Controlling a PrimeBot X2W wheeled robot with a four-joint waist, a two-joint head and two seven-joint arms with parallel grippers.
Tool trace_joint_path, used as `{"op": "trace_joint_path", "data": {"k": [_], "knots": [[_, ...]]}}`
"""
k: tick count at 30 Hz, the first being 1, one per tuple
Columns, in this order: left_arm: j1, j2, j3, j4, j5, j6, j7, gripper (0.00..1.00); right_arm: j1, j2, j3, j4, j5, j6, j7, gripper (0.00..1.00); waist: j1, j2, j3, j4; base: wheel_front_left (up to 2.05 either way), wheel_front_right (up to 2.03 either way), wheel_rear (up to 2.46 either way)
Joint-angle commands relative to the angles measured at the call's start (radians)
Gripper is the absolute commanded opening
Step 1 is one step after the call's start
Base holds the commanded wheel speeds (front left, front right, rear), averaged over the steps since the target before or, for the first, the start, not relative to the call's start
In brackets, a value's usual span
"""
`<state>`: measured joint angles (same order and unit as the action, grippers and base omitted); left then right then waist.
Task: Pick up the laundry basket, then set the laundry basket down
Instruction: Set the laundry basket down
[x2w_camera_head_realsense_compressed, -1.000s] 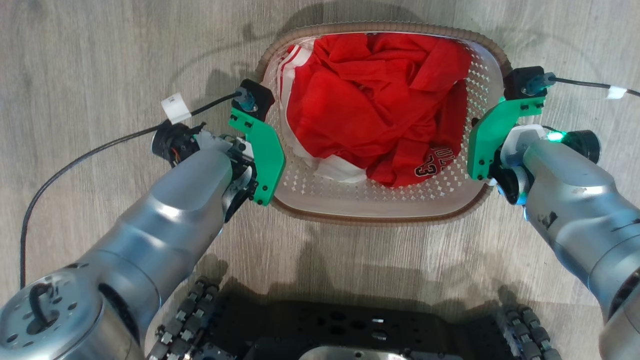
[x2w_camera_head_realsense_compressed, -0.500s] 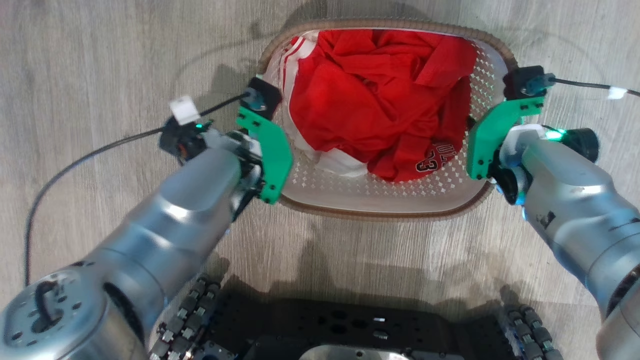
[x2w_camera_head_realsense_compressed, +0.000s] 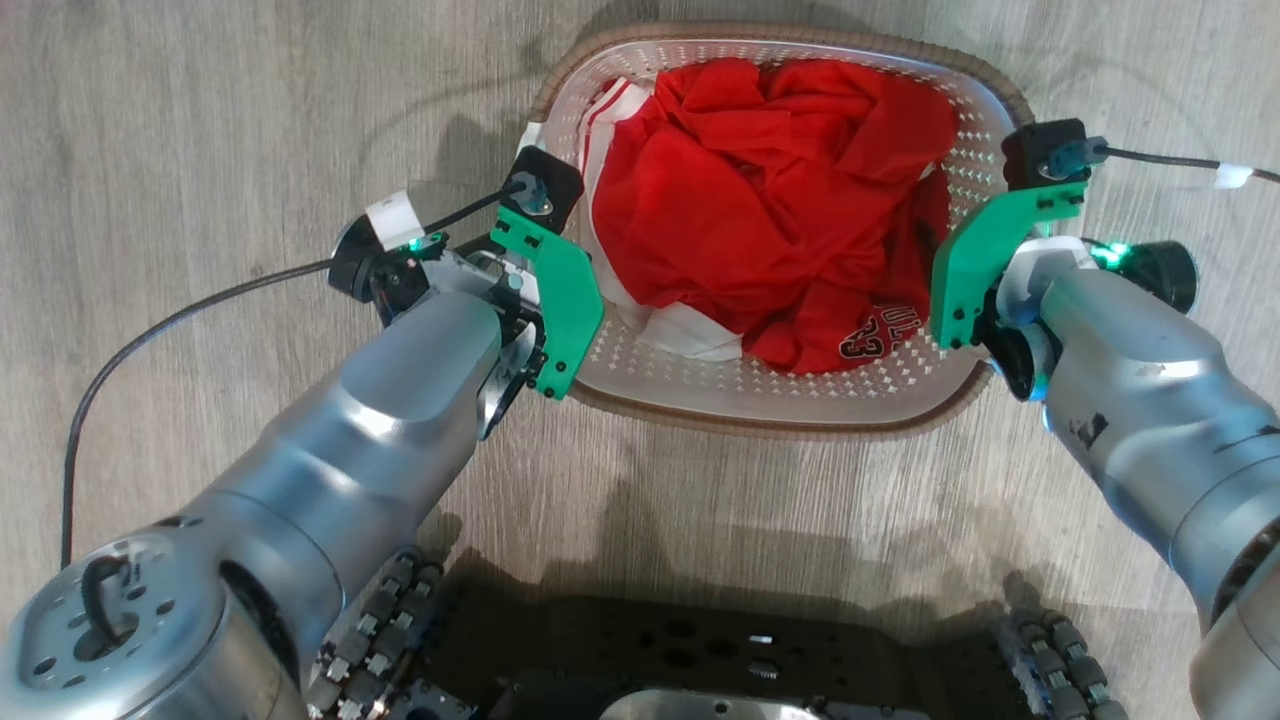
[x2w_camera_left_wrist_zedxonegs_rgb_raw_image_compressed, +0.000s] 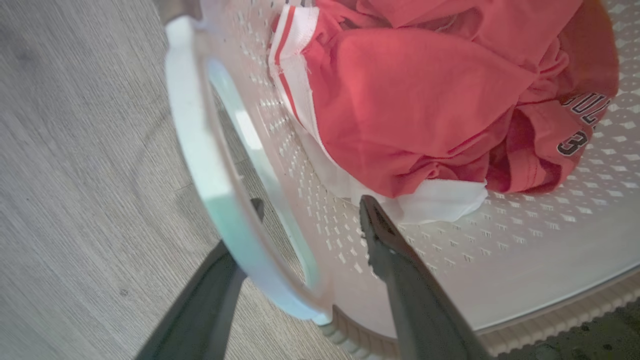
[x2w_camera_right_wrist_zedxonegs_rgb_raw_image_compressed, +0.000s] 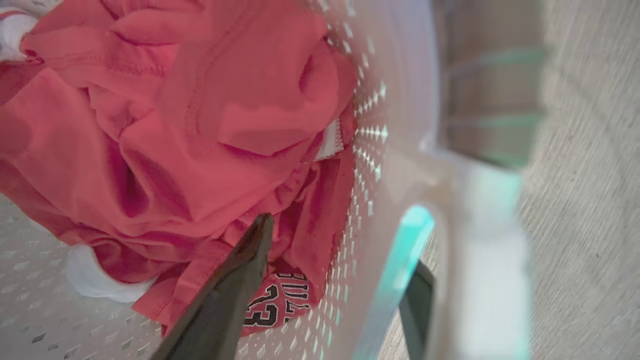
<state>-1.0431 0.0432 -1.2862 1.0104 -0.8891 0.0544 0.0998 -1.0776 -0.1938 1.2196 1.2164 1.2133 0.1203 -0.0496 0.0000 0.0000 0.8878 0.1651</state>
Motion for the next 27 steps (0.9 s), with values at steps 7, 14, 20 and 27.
{"op": "trace_joint_path", "data": {"k": [7, 14, 20, 27], "knots": [[-0.002, 0.007, 0.006, -0.018, 0.0, 0.006, -0.008, 1.0, 0.027, 0.024, 0.015, 0.0, -0.025, 0.01, -0.023, 1.0, 0.0, 0.0, 0.002, 0.002, 0.0, 0.0, 0.0], [0.001, 0.007, 0.006, -0.014, 0.002, 0.019, -0.008, 1.0, 0.027, 0.027, 0.019, 0.01, -0.027, 0.01, -0.019, 1.0, 0.0, 0.0, -0.007, 0.003, 0.0, 0.0, 0.0], [0.003, 0.007, 0.006, 0.0, 0.003, 0.042, -0.008, 1.0, 0.032, 0.033, 0.019, 0.023, -0.022, 0.01, -0.016, 1.0, 0.0, 0.0, -0.031, 0.004, 0.0, 0.0, 0.0], [0.021, 0.007, 0.006, 0.015, -0.001, 0.032, 0.002, 1.0, 0.04, 0.046, 0.021, 0.035, -0.022, 0.01, -0.014, 1.0, 0.0, 0.0, -0.08, -0.001, 0.0, 0.0, 0.0]]}}
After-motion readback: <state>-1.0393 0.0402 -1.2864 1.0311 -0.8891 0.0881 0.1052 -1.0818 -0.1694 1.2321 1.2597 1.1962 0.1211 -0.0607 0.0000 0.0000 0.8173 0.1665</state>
